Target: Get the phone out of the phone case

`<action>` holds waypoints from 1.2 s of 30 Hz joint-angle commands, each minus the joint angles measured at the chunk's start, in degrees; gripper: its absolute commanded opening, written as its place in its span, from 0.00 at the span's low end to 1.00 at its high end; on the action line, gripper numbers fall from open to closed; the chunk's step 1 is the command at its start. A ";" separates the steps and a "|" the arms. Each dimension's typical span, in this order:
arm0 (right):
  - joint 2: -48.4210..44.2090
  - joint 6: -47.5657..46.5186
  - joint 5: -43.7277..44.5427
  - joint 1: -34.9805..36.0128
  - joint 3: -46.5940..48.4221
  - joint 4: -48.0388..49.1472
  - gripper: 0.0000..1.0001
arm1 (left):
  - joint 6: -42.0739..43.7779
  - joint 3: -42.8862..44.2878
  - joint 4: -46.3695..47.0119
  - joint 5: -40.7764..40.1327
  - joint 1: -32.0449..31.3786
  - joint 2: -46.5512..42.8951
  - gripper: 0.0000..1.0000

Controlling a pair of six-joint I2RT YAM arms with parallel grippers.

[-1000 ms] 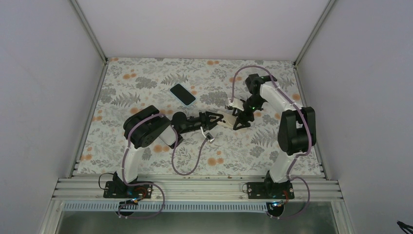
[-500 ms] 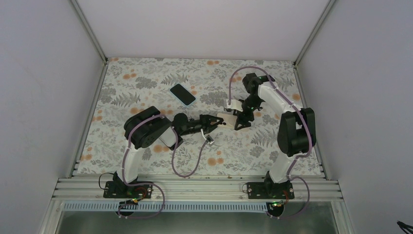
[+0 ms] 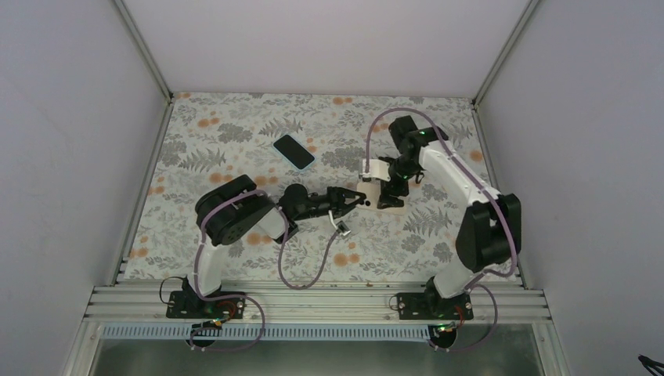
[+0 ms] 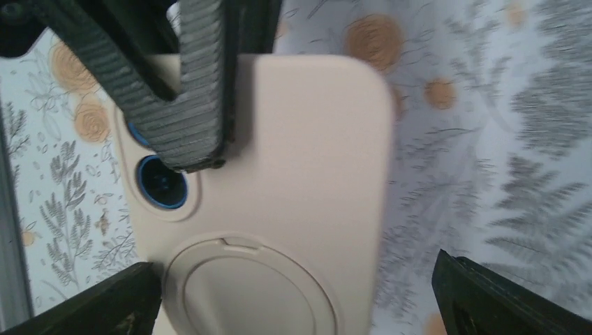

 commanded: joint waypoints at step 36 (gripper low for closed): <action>-24.91 -4.08 -35.14 -21.41 -12.04 5.78 1.00 | -29.60 55.10 -150.82 21.24 16.61 -29.74 0.02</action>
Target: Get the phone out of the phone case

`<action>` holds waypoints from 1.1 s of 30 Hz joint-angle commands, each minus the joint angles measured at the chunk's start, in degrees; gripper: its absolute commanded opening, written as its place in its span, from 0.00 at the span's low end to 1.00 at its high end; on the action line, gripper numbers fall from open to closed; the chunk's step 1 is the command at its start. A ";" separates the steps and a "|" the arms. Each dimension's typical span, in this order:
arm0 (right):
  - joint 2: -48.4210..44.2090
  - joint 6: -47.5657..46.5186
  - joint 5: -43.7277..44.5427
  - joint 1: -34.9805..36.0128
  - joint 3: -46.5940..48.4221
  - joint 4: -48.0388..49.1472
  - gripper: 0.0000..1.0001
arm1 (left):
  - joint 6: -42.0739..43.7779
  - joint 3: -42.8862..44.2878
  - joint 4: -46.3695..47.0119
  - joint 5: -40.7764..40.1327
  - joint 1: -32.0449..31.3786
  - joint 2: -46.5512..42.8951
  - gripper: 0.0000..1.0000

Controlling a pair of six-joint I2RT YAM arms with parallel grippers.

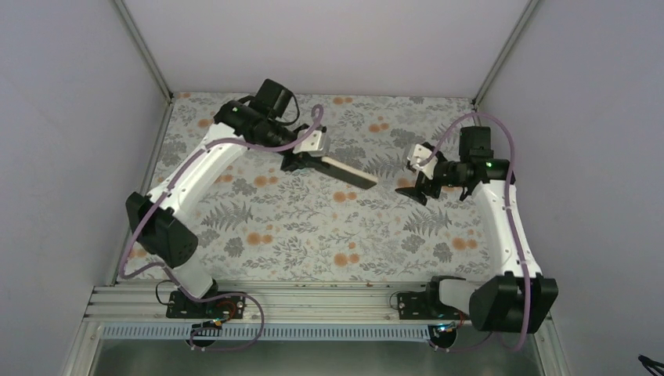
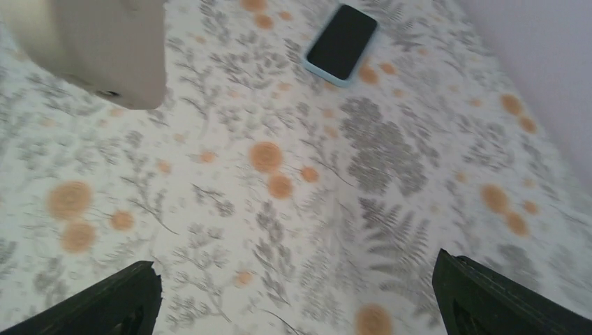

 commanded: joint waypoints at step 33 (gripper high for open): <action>15.23 11.60 -10.27 19.98 2.60 15.50 0.91 | 8.80 -19.18 4.95 14.74 12.43 -7.16 0.02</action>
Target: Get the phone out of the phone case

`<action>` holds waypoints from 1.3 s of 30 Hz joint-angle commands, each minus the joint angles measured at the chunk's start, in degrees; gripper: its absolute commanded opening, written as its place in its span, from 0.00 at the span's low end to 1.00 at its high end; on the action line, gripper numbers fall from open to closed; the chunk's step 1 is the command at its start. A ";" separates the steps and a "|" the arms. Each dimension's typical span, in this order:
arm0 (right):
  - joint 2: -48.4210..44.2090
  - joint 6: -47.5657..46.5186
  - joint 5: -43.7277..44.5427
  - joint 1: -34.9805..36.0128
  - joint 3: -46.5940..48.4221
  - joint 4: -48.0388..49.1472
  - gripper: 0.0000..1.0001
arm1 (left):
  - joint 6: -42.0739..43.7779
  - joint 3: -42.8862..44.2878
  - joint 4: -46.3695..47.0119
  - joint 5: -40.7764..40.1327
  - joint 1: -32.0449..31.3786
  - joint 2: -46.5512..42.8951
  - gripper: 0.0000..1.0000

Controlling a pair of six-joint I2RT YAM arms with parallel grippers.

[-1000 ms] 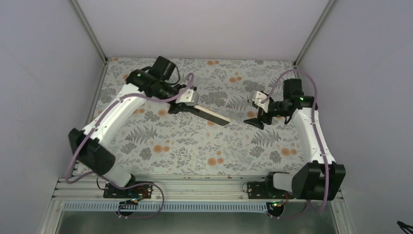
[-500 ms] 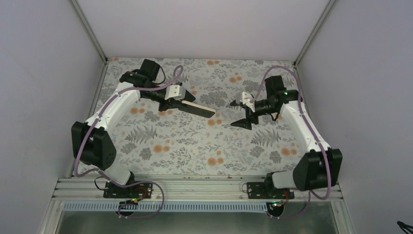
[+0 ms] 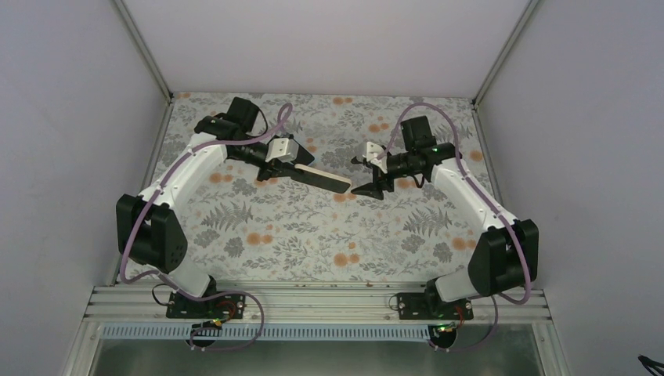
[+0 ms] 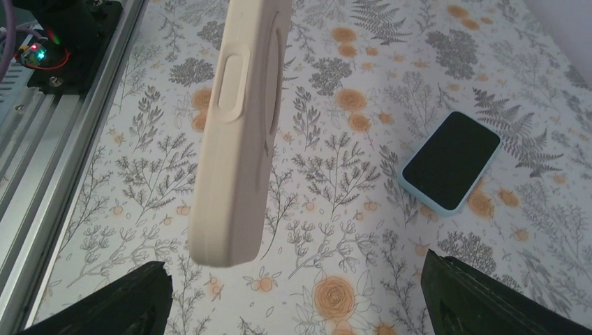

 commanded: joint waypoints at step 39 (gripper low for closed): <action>9.11 -3.98 6.64 -2.06 14.79 -2.88 0.91 | 9.76 -4.18 -2.45 0.29 -3.73 -5.72 0.02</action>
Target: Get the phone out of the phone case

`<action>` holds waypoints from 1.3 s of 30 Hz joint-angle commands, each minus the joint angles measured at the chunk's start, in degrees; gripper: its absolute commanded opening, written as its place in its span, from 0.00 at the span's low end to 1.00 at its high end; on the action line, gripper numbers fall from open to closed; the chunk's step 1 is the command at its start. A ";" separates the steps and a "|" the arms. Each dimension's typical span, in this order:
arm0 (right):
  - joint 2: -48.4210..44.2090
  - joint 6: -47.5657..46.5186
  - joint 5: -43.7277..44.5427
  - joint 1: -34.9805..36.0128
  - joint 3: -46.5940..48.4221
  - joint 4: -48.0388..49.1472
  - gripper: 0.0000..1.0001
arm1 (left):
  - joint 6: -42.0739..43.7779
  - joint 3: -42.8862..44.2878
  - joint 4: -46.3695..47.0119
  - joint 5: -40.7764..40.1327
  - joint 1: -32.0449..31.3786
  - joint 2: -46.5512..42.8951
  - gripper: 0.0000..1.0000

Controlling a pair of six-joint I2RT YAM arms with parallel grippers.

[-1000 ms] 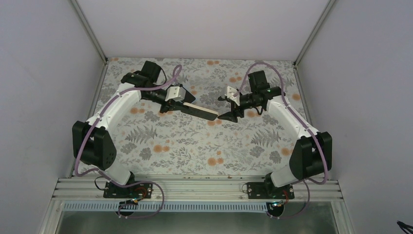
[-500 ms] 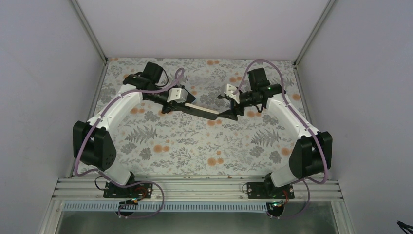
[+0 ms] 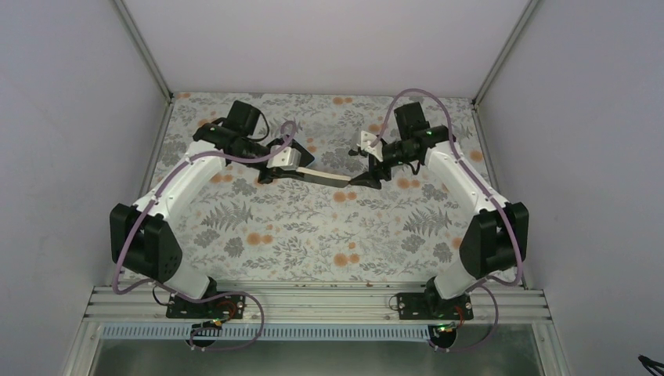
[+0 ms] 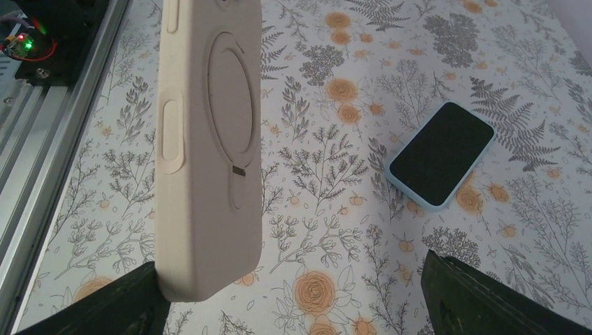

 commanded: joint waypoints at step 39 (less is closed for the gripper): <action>-13.24 1.42 2.07 2.71 -14.33 2.53 0.77 | 4.66 1.90 -2.33 1.76 -2.91 2.36 0.02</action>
